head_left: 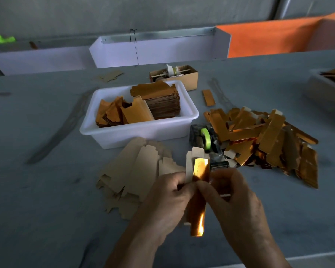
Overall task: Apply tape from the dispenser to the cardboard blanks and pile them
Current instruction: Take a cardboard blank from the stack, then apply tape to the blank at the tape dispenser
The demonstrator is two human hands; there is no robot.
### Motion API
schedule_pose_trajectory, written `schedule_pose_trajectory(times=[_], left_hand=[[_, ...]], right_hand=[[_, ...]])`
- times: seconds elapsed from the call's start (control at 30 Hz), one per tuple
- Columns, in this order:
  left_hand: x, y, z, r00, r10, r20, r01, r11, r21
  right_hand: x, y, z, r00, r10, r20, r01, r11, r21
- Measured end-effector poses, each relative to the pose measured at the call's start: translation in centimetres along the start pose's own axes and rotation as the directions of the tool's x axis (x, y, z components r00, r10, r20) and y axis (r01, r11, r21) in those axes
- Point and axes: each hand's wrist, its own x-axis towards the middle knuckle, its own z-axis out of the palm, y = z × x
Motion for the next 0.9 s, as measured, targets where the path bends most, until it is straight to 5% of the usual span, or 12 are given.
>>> schedule_pose_trajectory(times=[0.17, 0.33, 0.5, 0.6, 0.7, 0.9], left_hand=[[-0.2, 0.1, 0.0, 0.997, -0.055, 0.051, 0.054, 0.998, 0.019], [-0.1, -0.5, 0.5, 0.986, -0.027, -0.165, 0.031, 0.999, 0.025], [-0.5, -0.9, 2.3, 0.909, 0.145, -0.391, -0.051, 0.969, 0.24], [-0.7, -0.8, 3.5, 0.836, 0.458, -0.302, -0.118, 0.688, 0.716], [-1.2, -0.5, 5.2, 0.794, 0.569, -0.216, -0.06, 0.426, 0.903], [-1.5, -0.6, 6.5, 0.895, 0.439, -0.078, -0.119, 0.403, 0.908]], right_hand=[[0.2, -0.1, -0.5, 0.95, 0.214, 0.228, -0.289, 0.877, 0.383], [0.4, 0.1, -0.5, 0.936, 0.259, 0.239, -0.344, 0.819, 0.459], [0.4, 0.2, 0.0, 0.93, 0.294, 0.219, -0.366, 0.777, 0.512], [0.4, 0.1, 0.5, 0.932, 0.311, 0.188, -0.362, 0.763, 0.535], [0.2, -0.1, 0.7, 0.936, 0.303, 0.179, -0.351, 0.768, 0.535], [0.0, 0.4, 0.4, 0.925, 0.34, 0.171, -0.378, 0.772, 0.511]])
